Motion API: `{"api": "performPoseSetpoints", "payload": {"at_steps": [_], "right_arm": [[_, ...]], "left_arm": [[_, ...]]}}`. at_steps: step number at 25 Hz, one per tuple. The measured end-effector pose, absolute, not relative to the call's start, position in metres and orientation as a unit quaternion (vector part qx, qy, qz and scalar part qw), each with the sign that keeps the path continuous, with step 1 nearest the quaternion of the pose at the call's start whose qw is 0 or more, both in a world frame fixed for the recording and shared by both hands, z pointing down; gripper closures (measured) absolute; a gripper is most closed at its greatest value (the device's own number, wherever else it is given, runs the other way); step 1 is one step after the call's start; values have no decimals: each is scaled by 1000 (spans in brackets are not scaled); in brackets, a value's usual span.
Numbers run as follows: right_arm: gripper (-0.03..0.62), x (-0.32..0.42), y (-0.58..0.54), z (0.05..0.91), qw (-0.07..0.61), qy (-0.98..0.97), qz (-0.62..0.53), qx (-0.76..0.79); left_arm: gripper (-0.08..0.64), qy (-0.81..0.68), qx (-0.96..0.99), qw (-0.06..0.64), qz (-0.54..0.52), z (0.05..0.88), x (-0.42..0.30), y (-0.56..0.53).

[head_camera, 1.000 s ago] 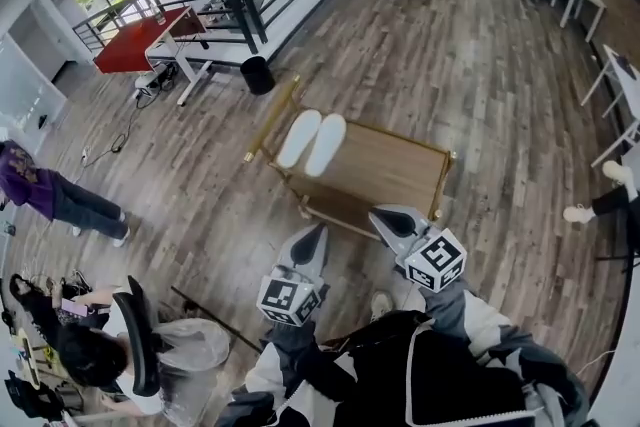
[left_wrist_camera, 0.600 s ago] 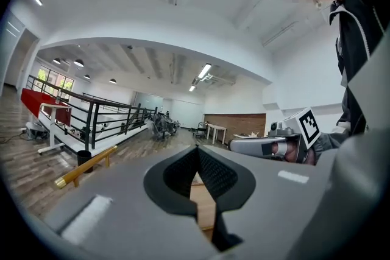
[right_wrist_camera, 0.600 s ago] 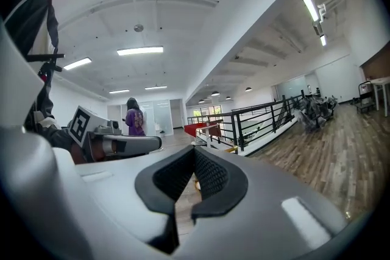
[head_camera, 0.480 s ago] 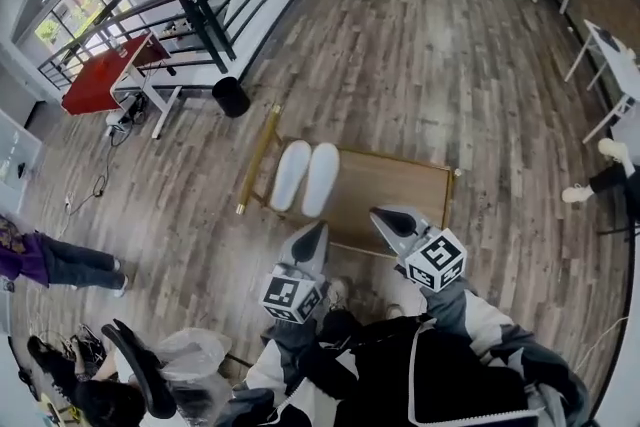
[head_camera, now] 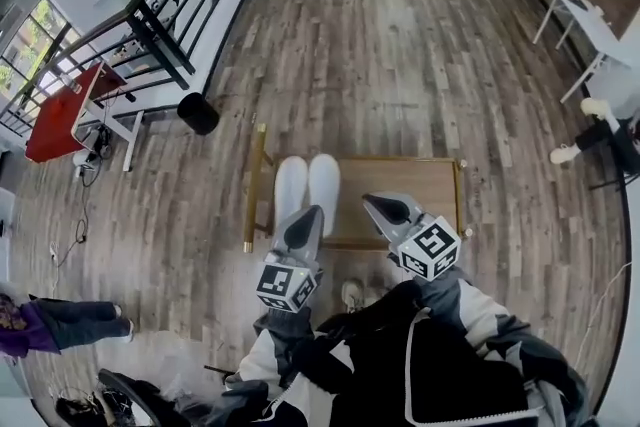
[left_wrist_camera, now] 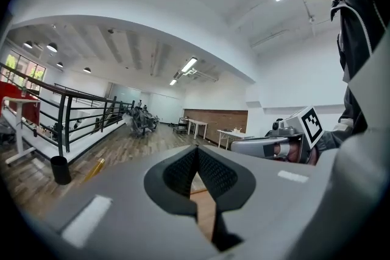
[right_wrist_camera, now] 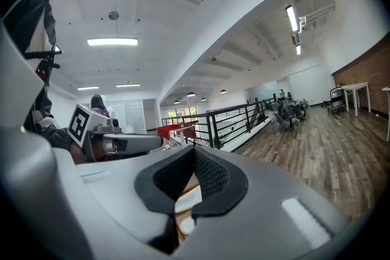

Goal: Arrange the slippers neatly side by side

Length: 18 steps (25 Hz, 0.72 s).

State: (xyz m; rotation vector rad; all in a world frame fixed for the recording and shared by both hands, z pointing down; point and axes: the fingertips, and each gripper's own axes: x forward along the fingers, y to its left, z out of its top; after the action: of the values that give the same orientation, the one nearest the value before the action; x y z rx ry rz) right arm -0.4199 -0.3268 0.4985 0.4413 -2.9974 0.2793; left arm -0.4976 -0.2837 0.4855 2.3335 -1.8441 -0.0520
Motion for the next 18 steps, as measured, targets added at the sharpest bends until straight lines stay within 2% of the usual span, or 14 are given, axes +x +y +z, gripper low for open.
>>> {"api": "performPoseSetpoints", "payload": {"at_steps": [8,15,16,18], "right_arm": [[588,-448,-348,524,84,-981,107,137],[584,-478,-369,610,167,-961,161,150],[541,-484,-370,627,185,-956,169,151],[503,-498,-372,660,226,-946,179,149]], "left_arm": [[548,-622,778,93,-5,491,-510,-294],[548,-632,770,94,2,496,-519,-289],[548,-632,769,95,3,497,-520,-287],[548,-632,769,97,6,500,-522,-285]]}}
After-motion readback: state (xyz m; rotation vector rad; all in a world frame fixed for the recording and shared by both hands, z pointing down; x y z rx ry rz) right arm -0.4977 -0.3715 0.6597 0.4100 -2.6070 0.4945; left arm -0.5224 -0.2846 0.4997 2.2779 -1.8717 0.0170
